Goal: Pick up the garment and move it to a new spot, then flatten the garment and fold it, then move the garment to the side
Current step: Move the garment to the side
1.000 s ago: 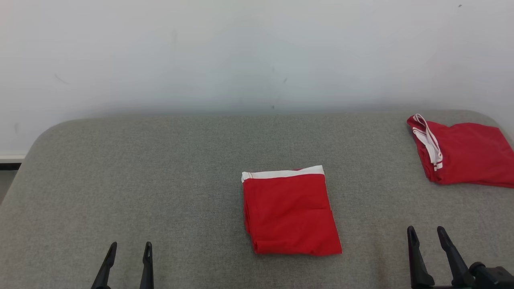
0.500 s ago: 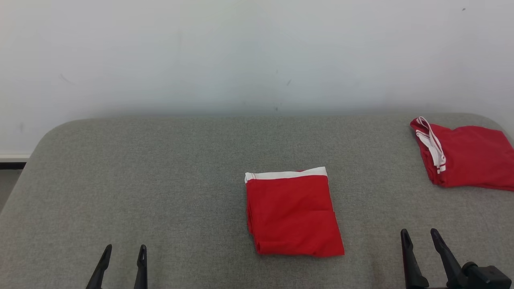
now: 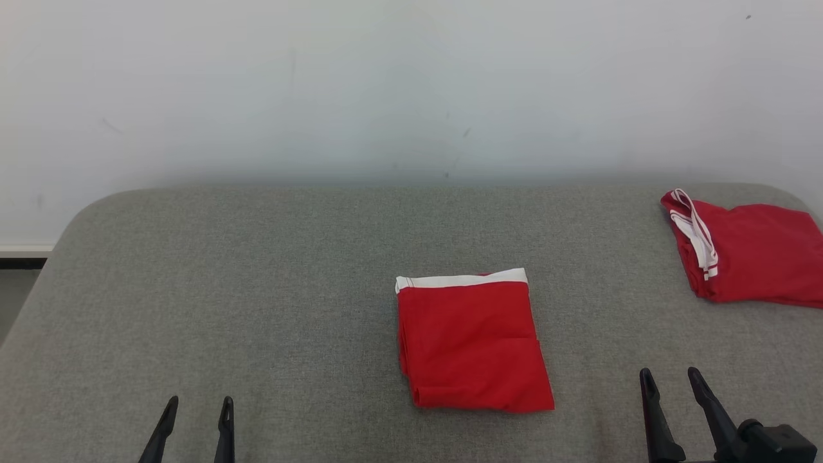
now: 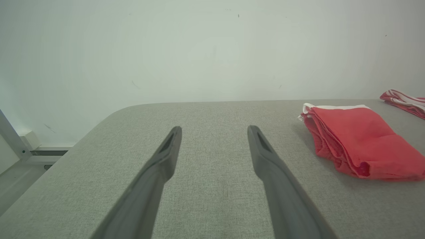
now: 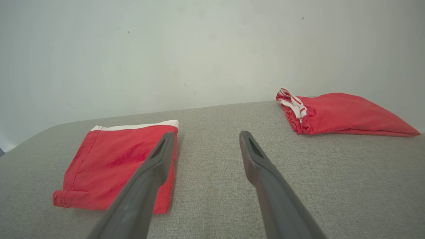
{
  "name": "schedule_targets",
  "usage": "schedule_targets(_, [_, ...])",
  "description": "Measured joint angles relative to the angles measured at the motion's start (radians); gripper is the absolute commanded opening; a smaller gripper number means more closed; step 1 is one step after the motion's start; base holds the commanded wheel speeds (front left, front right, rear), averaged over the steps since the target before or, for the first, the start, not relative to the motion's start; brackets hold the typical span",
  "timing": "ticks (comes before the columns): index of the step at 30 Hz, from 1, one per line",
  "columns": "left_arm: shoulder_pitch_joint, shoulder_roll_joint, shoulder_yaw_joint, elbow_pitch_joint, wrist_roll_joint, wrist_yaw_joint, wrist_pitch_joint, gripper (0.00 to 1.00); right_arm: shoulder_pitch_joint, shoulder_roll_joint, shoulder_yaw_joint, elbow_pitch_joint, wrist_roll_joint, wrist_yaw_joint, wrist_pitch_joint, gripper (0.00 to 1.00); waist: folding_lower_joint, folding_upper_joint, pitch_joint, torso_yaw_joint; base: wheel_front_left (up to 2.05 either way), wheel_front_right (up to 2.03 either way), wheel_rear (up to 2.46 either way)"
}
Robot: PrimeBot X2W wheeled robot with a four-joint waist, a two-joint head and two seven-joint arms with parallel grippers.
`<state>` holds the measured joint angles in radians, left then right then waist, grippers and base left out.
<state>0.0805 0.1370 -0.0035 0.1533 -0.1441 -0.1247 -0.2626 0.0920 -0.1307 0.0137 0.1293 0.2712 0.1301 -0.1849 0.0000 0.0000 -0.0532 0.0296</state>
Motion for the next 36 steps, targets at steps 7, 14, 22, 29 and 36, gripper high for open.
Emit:
schedule_targets(7, [0.000, 0.000, -0.003, 0.001, 0.000, 0.000, 0.000, 1.00, 0.000, 0.000, 0.008, -0.003, 0.014, 0.000, 0.005, 1.00, 0.0000, 0.0000, -0.001, 0.005, 0.00, 0.00, 0.00])
schedule_targets(14, [-0.009, -0.003, -0.015, 0.007, -0.006, 0.001, 0.000, 1.00, -0.103, -0.057, 0.062, 0.023, 0.045, 0.000, 0.044, 1.00, 0.0000, 0.0000, 0.004, 0.026, 0.00, 0.00, 0.00])
schedule_targets(22, [-0.022, -0.013, -0.030, 0.018, -0.007, 0.002, 0.000, 1.00, -0.302, -0.090, 0.107, 0.180, 0.068, 0.000, 0.152, 1.00, 0.0000, 0.0000, 0.020, 0.064, 0.00, 0.00, 0.00])
schedule_targets(29, [-0.040, -0.019, -0.043, 0.026, -0.009, 0.002, 0.000, 1.00, -0.449, -0.091, 0.139, 0.365, 0.061, 0.000, 0.254, 1.00, 0.0000, 0.0000, 0.041, 0.112, 0.00, 0.00, 0.00])
schedule_targets(36, [-0.070, -0.025, -0.056, 0.027, -0.009, 0.001, 0.000, 1.00, -0.531, -0.087, 0.161, 0.541, 0.061, 0.000, 0.327, 1.00, 0.0001, 0.0001, 0.086, 0.148, 0.00, 0.00, 0.00])
